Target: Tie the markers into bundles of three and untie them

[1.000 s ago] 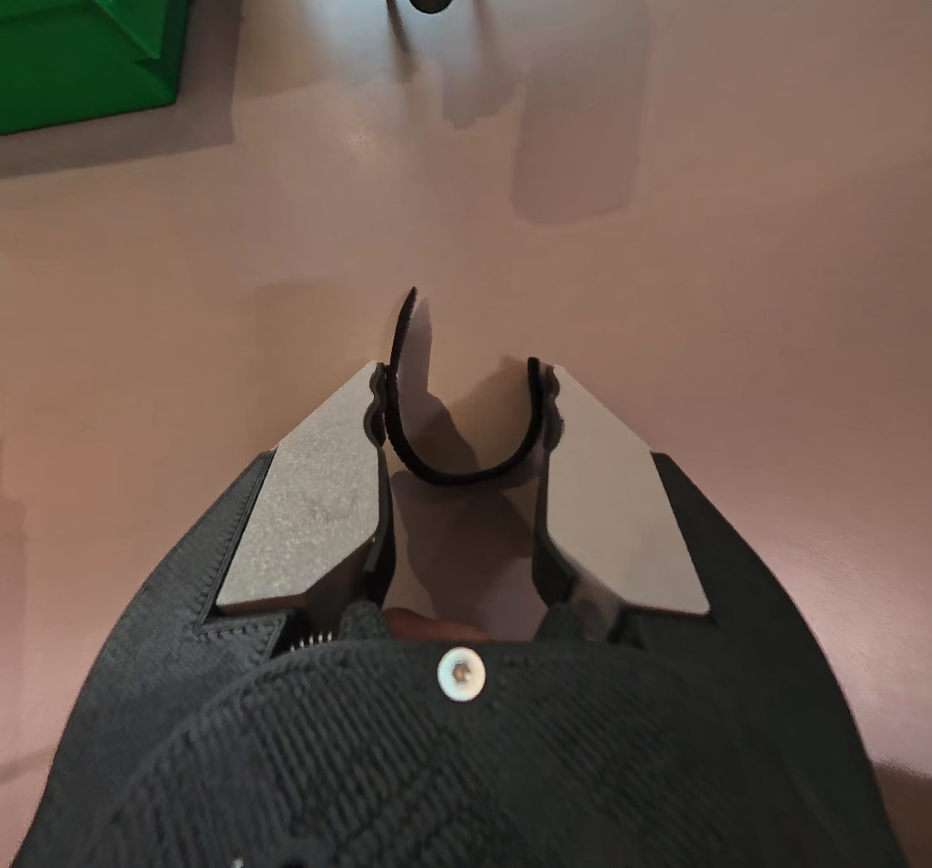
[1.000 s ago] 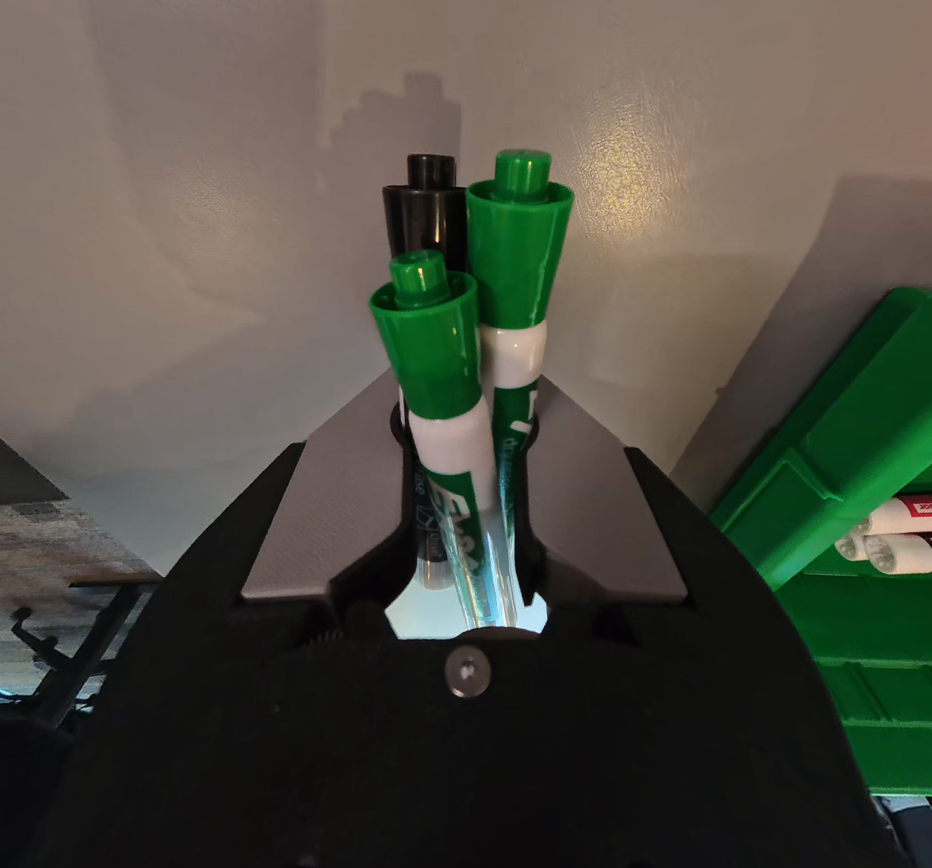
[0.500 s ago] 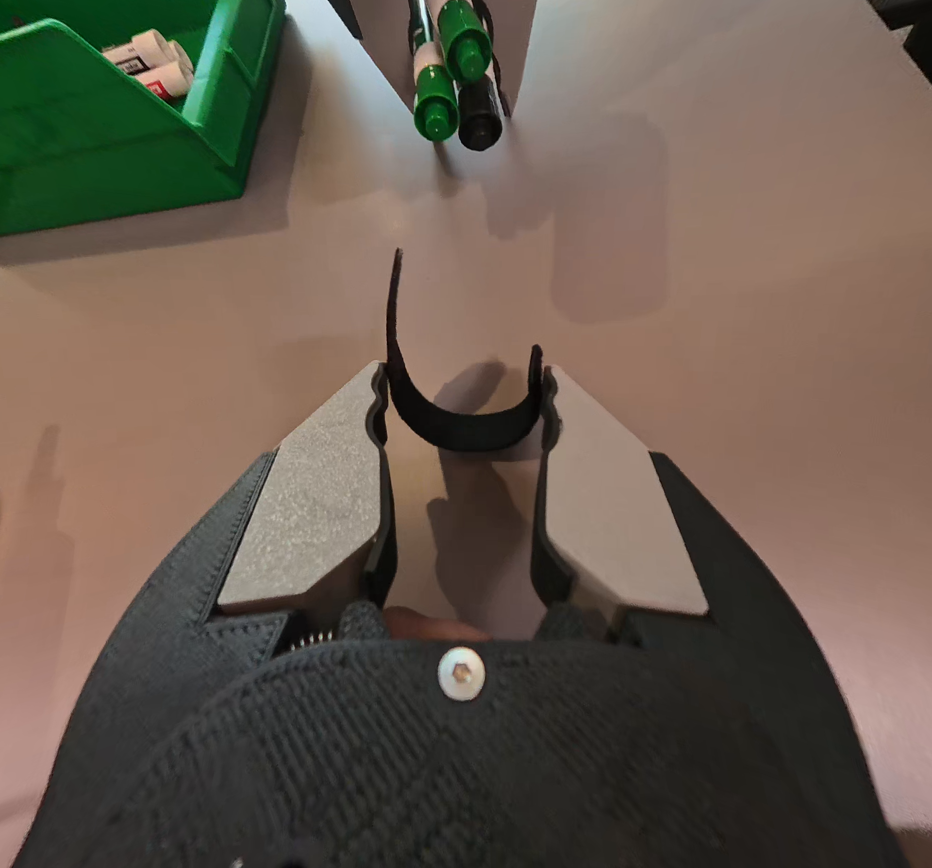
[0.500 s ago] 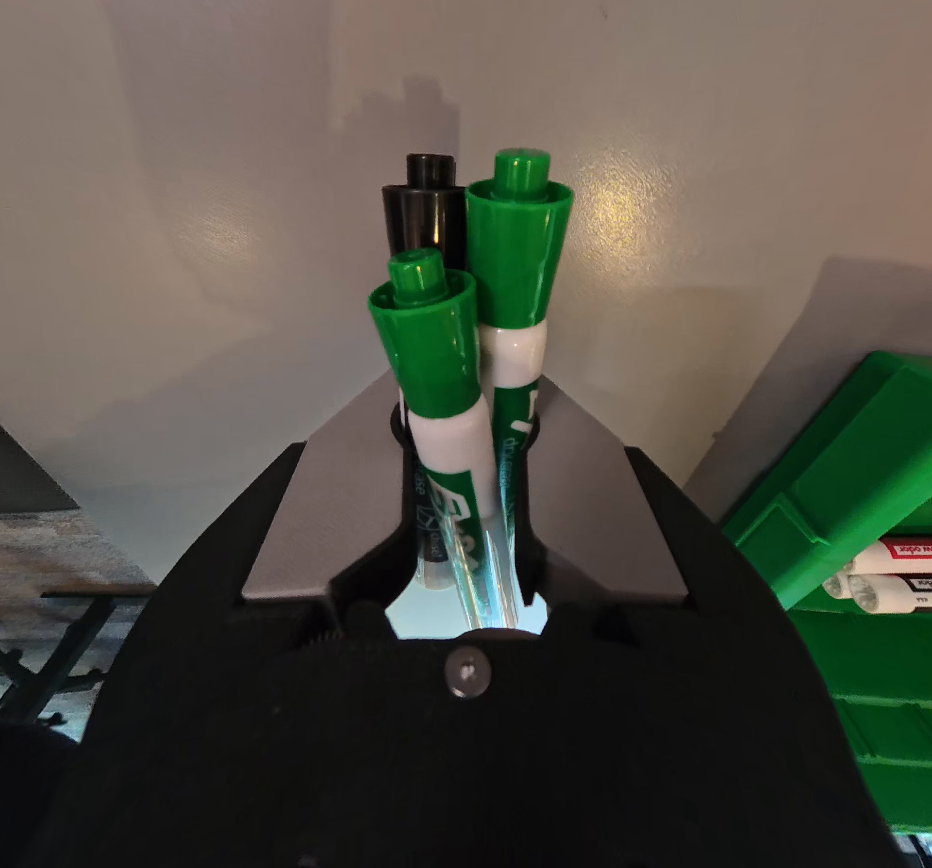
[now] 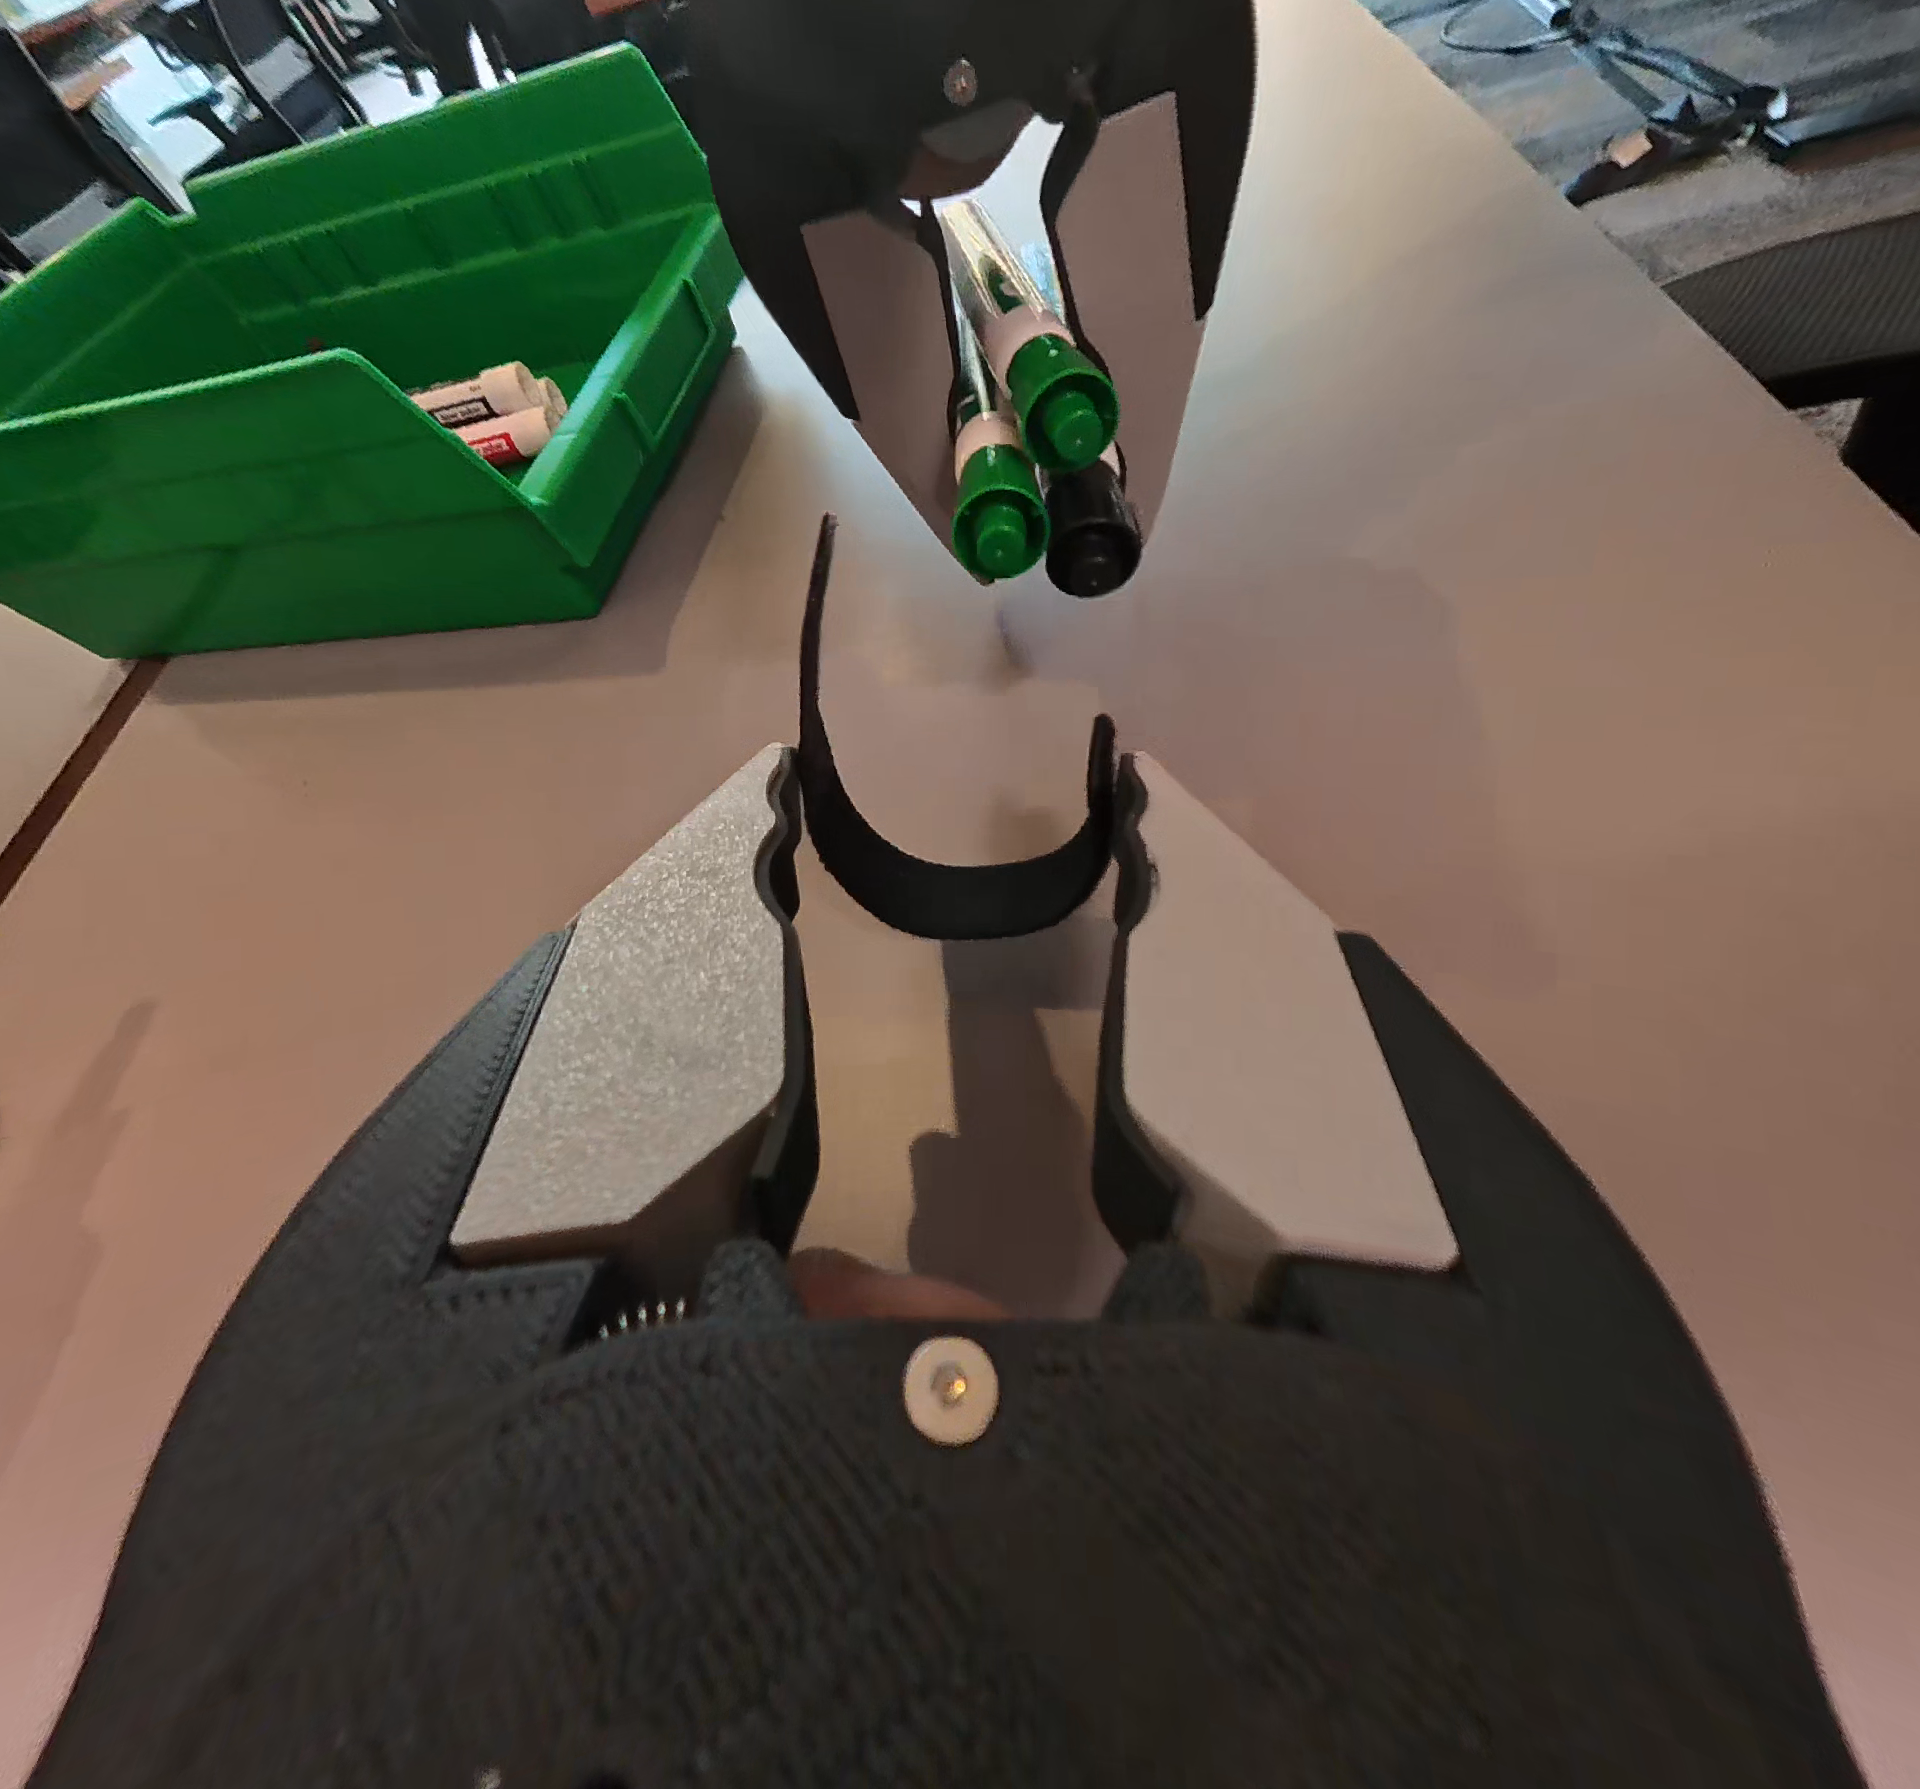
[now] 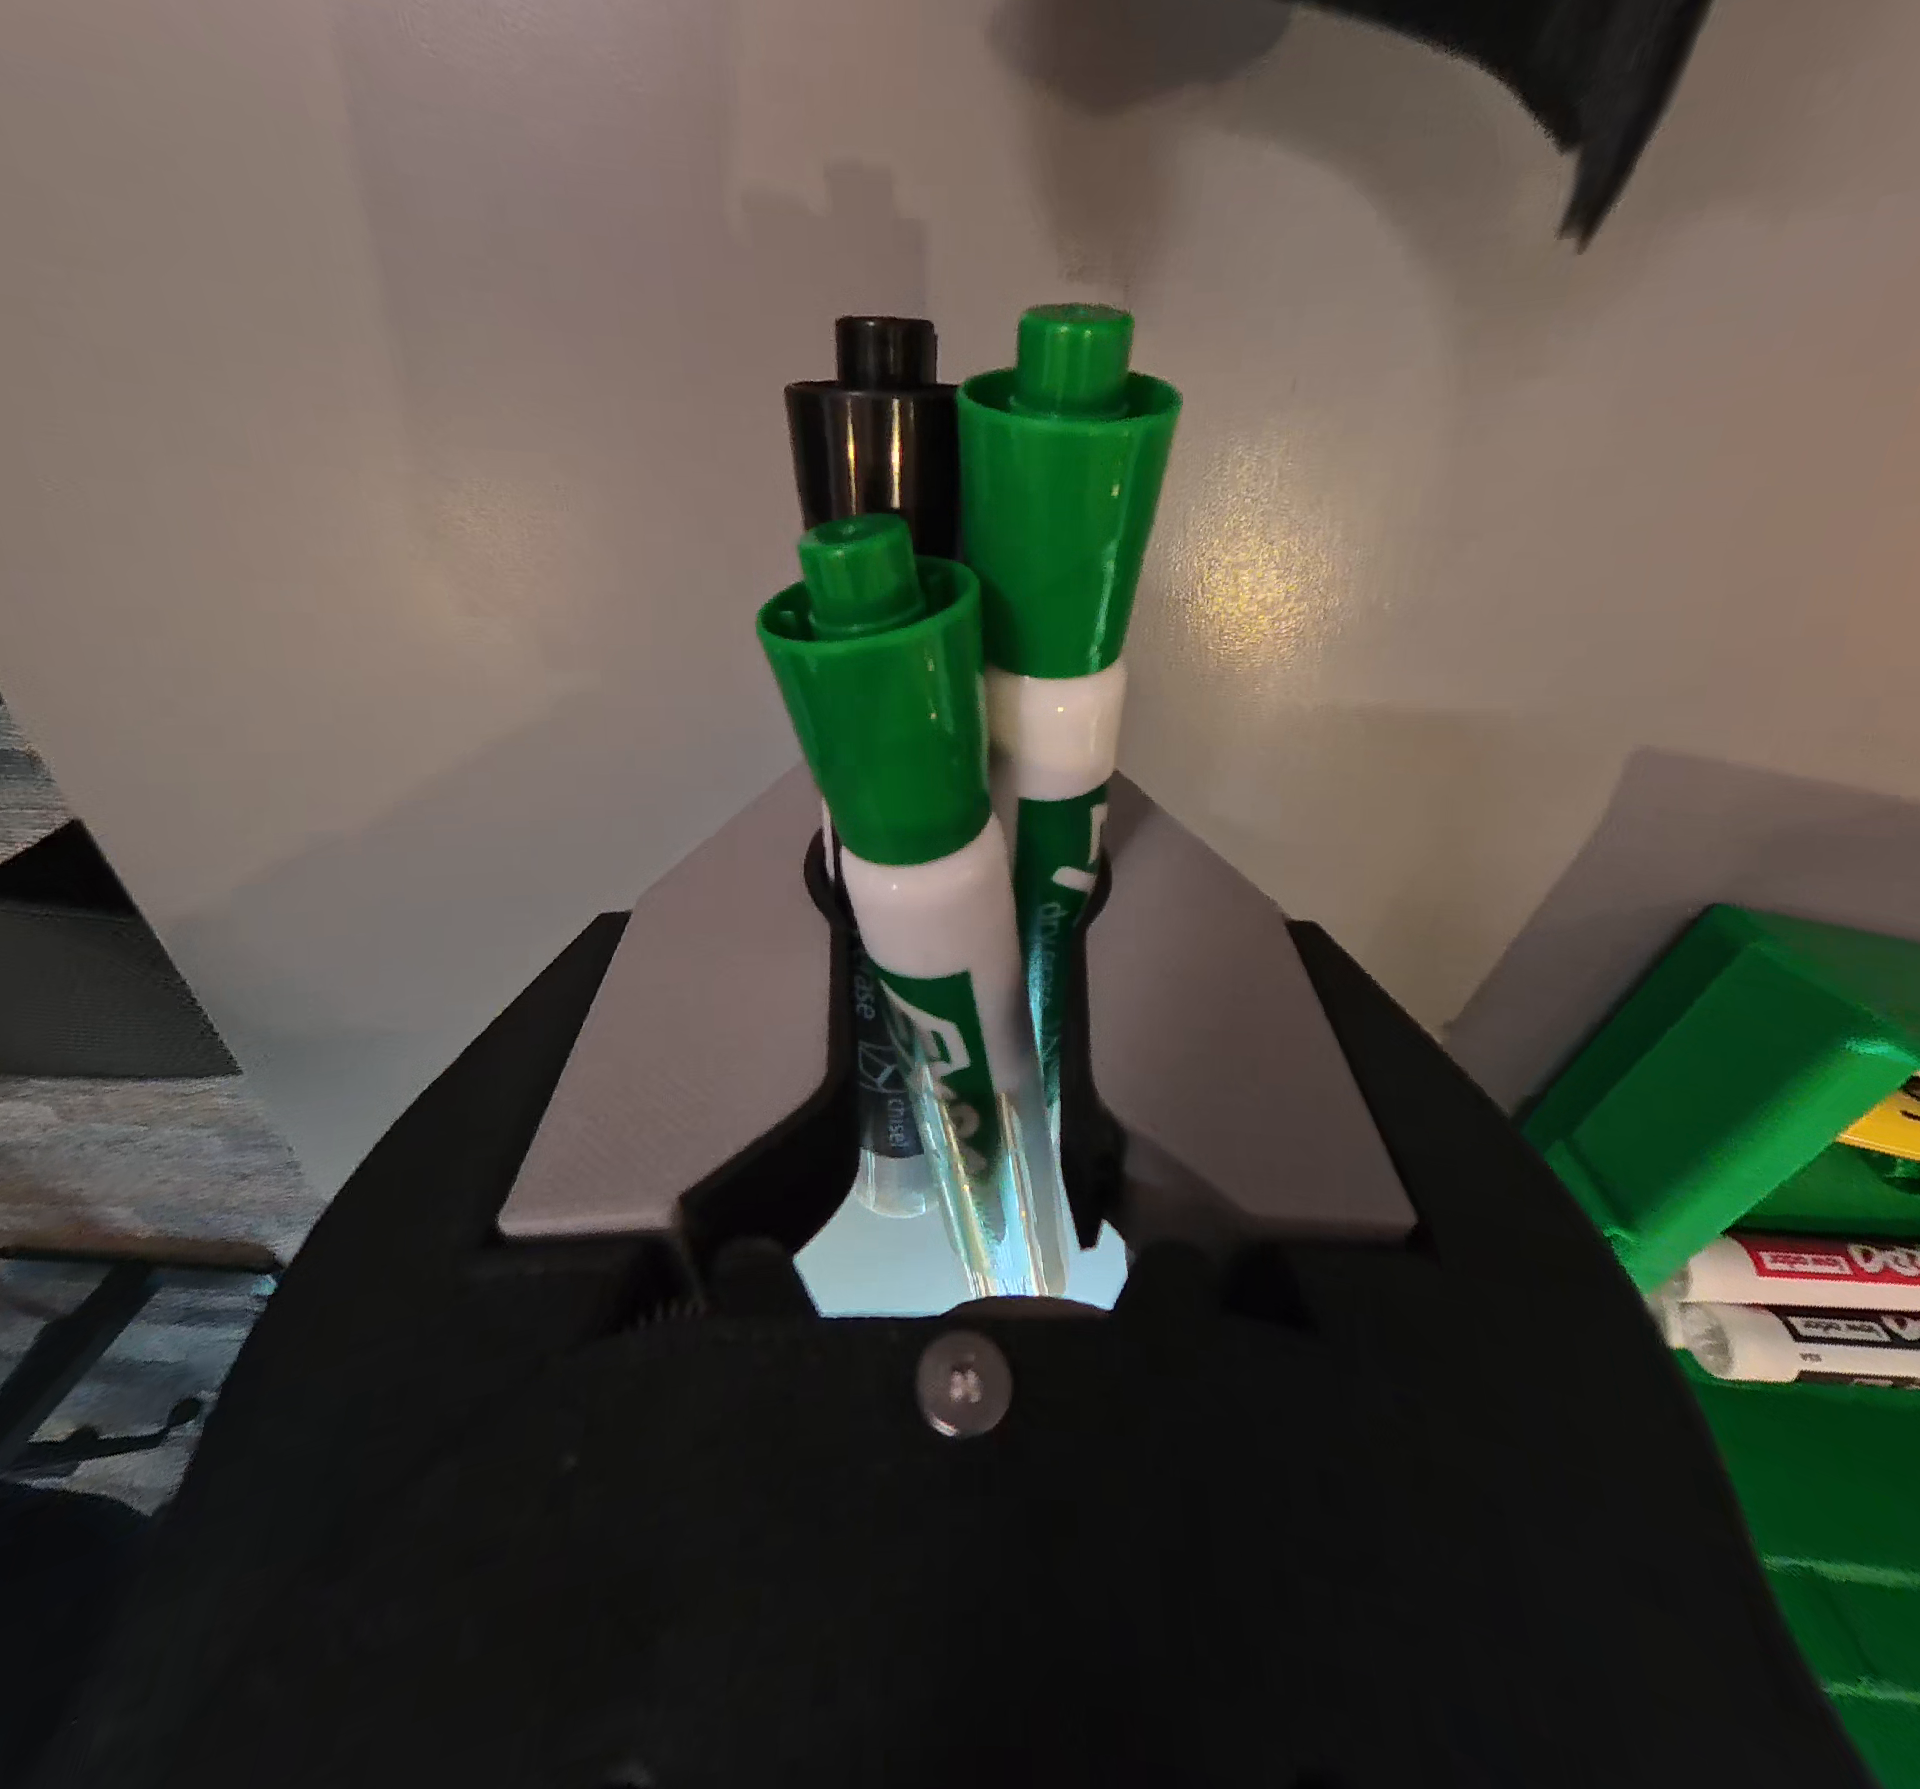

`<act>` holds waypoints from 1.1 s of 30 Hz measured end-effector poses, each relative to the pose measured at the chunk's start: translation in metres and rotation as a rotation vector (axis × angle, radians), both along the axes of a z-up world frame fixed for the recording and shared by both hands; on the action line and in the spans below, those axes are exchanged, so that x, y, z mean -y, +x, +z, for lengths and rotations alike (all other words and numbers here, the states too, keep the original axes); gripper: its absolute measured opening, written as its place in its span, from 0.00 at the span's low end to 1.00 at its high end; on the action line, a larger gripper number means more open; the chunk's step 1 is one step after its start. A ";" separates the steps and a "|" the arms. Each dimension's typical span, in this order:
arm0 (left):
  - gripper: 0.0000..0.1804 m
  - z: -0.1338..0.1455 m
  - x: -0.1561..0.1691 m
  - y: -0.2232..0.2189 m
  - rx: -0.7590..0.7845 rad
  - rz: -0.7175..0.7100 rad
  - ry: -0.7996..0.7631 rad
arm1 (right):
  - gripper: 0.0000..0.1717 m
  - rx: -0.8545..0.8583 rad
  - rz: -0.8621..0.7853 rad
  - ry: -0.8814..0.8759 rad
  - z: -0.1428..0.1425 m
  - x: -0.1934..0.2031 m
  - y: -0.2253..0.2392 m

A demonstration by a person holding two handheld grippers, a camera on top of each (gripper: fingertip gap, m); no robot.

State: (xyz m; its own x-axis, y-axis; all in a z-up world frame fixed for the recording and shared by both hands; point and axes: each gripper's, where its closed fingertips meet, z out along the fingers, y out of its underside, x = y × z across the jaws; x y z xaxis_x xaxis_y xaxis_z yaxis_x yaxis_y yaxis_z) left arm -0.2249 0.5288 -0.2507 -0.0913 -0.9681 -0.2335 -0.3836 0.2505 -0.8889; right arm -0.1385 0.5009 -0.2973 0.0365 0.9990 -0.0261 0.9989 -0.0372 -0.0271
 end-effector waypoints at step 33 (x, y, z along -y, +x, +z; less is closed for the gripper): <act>0.33 0.022 0.017 0.017 0.153 -0.006 0.011 | 0.22 -0.023 0.020 0.016 0.007 -0.006 -0.042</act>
